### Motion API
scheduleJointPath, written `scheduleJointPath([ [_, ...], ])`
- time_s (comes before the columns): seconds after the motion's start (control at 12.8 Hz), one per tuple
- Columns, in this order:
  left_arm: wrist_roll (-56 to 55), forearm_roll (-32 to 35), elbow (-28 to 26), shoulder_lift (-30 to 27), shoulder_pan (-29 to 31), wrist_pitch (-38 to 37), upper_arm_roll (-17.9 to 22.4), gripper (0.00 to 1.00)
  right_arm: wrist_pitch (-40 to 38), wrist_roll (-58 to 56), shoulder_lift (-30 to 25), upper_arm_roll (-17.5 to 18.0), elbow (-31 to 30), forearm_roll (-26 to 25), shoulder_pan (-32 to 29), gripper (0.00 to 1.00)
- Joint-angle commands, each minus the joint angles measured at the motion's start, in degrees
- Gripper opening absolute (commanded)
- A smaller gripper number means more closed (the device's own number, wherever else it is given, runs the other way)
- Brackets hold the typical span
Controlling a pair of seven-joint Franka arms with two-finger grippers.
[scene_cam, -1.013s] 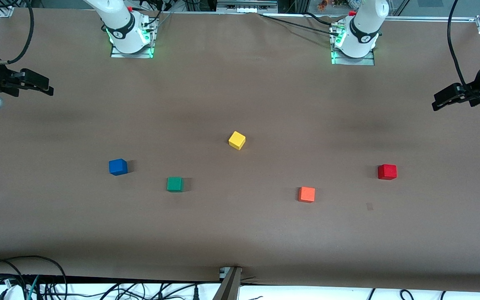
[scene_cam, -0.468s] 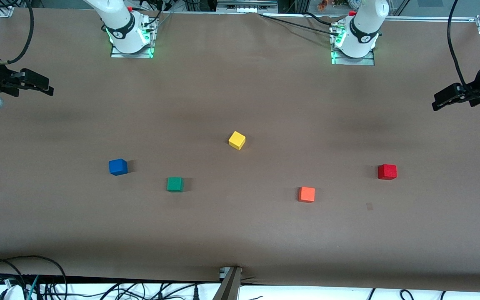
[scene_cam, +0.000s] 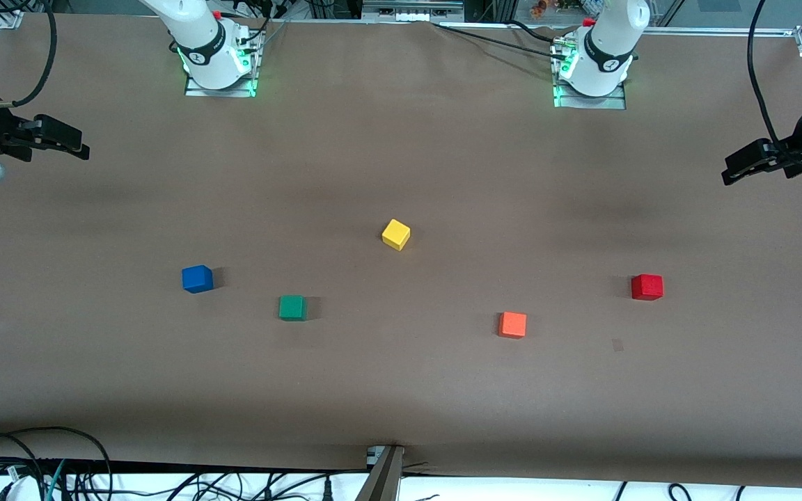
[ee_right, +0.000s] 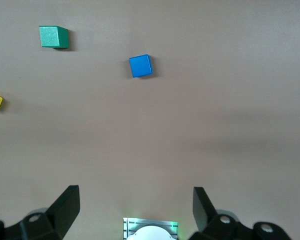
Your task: Pass red block to right arm, stack on blue
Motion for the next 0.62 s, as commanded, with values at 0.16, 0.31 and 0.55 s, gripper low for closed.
scheduleJointPath([
  [0.16,0.49,-0.16,1.95,0.60,-0.71,-0.73,-0.08,1.00,-0.29,0.01,0.40,0.13,1.13,-0.10,-0.03,1.00],
  [0.31,0.40,-0.16,4.22,-0.02,-0.54,-1.96,0.00,1.00,-0.21,0.10,0.40,0.13,1.13,-0.10,-0.03,1.00],
  [0.55,0.75,-0.07,4.85,2.00,-0.28,-3.19,0.27,1.00,-0.12,0.10,0.40,0.13,1.13,-0.01,-0.03,1.00],
])
